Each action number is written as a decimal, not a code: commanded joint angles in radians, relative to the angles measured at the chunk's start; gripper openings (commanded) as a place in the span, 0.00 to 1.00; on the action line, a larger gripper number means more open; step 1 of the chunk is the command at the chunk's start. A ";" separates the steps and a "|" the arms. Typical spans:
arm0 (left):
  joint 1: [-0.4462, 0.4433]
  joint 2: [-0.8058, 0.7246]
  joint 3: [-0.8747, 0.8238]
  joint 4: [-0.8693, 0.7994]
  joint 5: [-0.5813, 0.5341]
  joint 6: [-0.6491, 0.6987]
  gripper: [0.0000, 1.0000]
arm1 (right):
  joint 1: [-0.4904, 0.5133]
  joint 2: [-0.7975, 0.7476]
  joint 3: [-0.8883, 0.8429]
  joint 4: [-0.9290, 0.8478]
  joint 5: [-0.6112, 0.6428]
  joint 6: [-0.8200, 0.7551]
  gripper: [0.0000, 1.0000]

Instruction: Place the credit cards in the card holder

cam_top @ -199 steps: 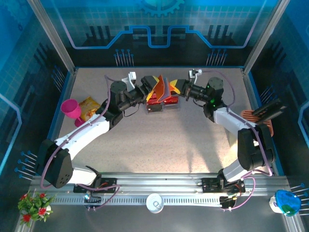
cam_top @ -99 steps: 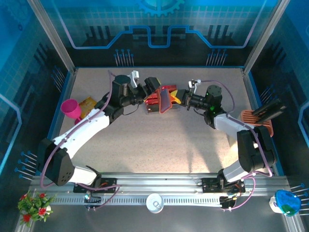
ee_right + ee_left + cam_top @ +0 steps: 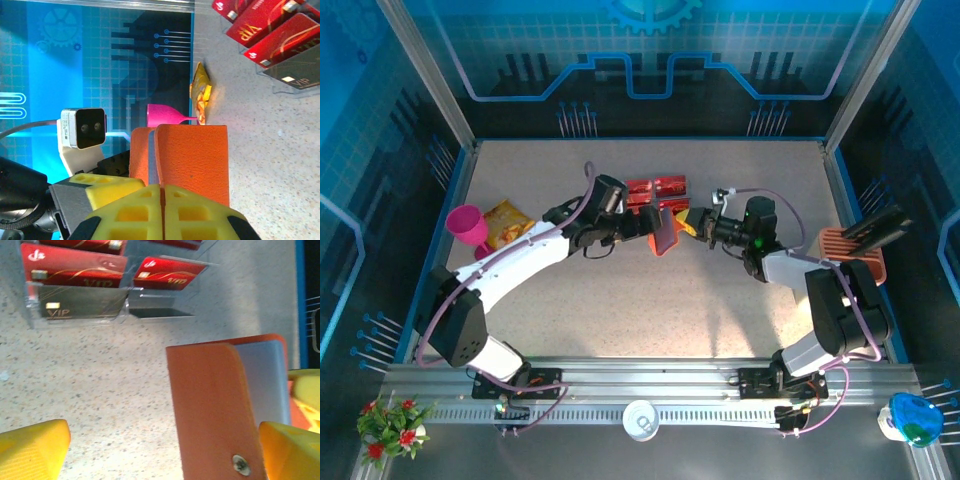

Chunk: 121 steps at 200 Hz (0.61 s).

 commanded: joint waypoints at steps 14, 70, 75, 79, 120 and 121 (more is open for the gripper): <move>-0.026 0.041 -0.026 -0.074 -0.065 0.071 0.97 | 0.005 0.040 -0.056 0.104 0.030 -0.040 0.00; -0.047 0.073 -0.070 -0.109 -0.123 0.100 0.97 | 0.047 0.125 -0.121 0.227 0.085 -0.038 0.00; -0.048 0.075 -0.073 -0.114 -0.129 0.102 0.97 | 0.050 0.136 -0.125 0.242 0.090 -0.037 0.00; -0.048 0.077 -0.076 -0.117 -0.132 0.105 0.97 | 0.054 0.145 -0.129 0.253 0.094 -0.037 0.00; -0.055 0.107 -0.091 -0.146 -0.178 0.123 0.97 | 0.097 0.234 -0.159 0.361 0.146 -0.029 0.00; -0.056 0.108 -0.092 -0.147 -0.179 0.123 0.97 | 0.098 0.236 -0.160 0.363 0.147 -0.029 0.00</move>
